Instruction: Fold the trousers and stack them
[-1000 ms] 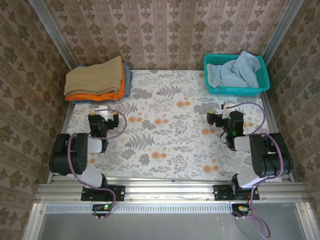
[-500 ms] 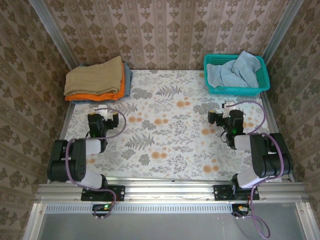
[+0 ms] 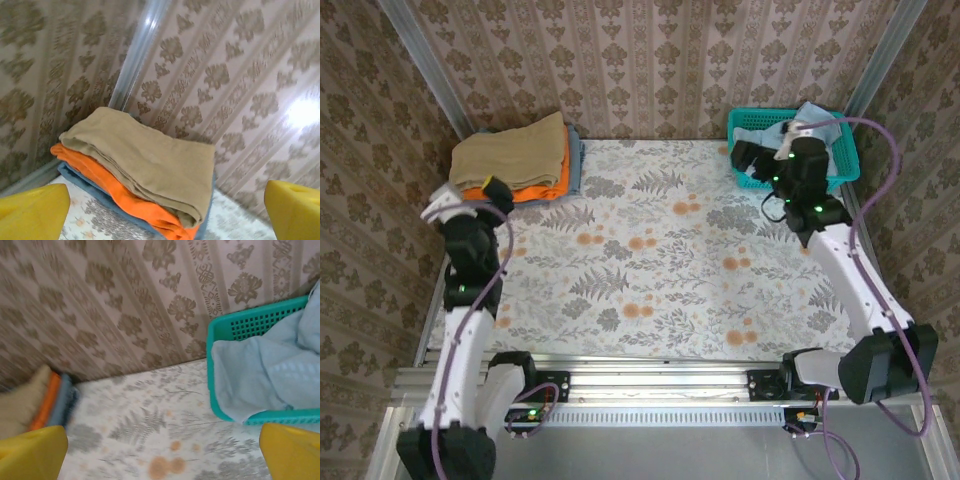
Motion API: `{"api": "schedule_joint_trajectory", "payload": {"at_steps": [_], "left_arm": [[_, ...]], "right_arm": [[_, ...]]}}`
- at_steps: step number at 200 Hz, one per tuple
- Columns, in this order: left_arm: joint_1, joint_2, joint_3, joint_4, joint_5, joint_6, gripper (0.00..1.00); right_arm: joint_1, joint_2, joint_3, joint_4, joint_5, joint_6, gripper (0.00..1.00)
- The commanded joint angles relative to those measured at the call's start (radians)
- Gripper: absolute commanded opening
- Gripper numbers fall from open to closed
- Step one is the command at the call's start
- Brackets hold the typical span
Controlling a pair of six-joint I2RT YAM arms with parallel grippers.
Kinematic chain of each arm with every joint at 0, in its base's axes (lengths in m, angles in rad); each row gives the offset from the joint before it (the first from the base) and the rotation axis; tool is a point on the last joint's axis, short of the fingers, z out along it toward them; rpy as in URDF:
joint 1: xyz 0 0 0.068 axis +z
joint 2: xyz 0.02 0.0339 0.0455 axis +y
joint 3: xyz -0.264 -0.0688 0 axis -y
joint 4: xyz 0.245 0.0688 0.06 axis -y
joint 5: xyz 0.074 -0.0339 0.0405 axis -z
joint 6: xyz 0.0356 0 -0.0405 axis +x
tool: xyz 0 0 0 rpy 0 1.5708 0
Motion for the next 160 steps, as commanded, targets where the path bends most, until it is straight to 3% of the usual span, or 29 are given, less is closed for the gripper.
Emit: {"api": "schedule_joint_trajectory", "payload": {"at_steps": [1,14,25,39,53,76,93,128,140,160], "left_arm": [[0.107,-0.126,-0.207,-0.032,0.191,-0.259,1.00],[0.151,-0.191,-0.268,-0.076,0.269,-0.367,1.00],[0.153,-0.220,-0.299,-0.107,0.359,-0.434,1.00],[0.147,-0.236,-0.339,-0.075,0.529,-0.425,1.00],[0.126,-0.245,-0.367,-0.083,0.611,-0.449,1.00],[0.076,-0.260,-0.368,-0.154,0.642,-0.432,0.96],[0.040,-0.265,-0.352,-0.205,0.634,-0.403,0.95],[-0.015,-0.250,-0.331,-0.229,0.650,-0.380,0.91],[-0.040,-0.240,-0.331,-0.230,0.654,-0.373,0.90],[-0.090,-0.217,-0.333,-0.221,0.653,-0.357,0.89]], "right_arm": [[-0.092,0.024,-0.096,-0.110,-0.278,0.298,0.87],[-0.089,0.064,-0.045,-0.197,-0.253,0.277,0.78],[-0.074,0.104,0.022,-0.283,-0.188,0.225,0.78],[-0.049,0.156,0.095,-0.346,-0.077,0.161,0.78],[-0.032,0.214,0.166,-0.369,0.034,0.116,0.80],[-0.034,0.388,0.357,-0.472,0.122,0.050,0.80],[-0.033,0.521,0.490,-0.523,0.131,0.010,0.74],[-0.049,0.742,0.723,-0.586,0.127,-0.027,0.43],[-0.049,0.796,0.792,-0.601,0.115,-0.048,0.43],[-0.049,0.895,0.901,-0.641,0.074,-0.076,0.54]]}}
